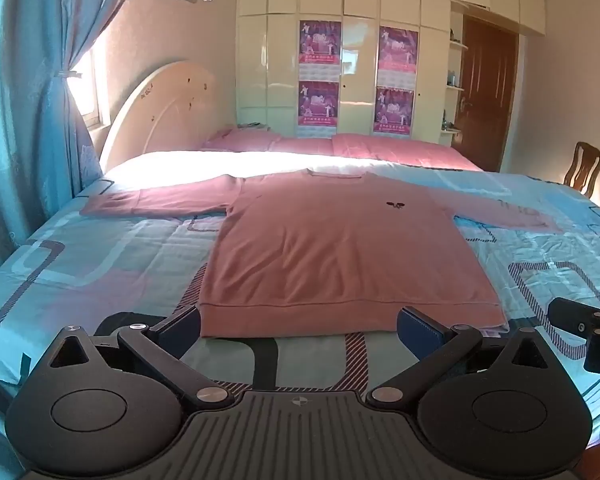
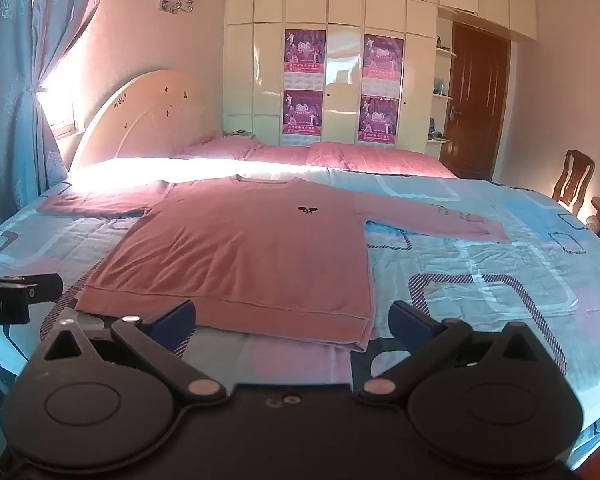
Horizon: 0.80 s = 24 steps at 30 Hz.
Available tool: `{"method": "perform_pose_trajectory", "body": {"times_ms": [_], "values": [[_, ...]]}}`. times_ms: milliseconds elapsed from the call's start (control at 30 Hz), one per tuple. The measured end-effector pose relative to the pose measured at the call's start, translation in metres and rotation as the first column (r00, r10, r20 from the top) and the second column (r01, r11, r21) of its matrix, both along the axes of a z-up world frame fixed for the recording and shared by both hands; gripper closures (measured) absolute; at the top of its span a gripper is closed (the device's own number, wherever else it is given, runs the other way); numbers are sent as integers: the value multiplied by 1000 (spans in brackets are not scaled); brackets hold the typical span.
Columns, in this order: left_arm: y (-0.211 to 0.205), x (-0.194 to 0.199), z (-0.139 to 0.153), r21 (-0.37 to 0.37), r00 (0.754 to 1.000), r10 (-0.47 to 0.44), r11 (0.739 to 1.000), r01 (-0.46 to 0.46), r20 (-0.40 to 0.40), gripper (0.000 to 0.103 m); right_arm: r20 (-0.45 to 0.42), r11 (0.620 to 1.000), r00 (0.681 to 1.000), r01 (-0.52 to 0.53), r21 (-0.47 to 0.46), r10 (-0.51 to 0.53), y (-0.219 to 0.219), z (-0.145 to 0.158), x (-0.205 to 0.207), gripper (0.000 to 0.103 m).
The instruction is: Fold small clothes
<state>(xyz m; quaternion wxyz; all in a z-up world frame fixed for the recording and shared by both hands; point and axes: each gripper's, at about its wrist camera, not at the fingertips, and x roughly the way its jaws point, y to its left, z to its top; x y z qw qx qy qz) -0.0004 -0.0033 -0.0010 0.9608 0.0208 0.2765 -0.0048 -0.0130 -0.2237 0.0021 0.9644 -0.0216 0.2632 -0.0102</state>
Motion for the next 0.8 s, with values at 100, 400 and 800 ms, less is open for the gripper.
{"method": "perform_pose_trajectory", "body": {"times_ms": [100, 400, 800], "values": [[3, 2, 0, -42, 1000, 9, 999, -10, -16, 0, 4, 1000, 1000, -1, -1, 1, -1, 0, 0, 1], [3, -1, 6, -39, 1000, -2, 999, 2, 3, 0, 4, 1000, 1000, 6, 13, -6, -3, 5, 1, 1], [3, 0, 7, -37, 1000, 1, 999, -1, 6, 0, 18, 1000, 1000, 11, 14, -11, -2, 9, 3, 1]]}}
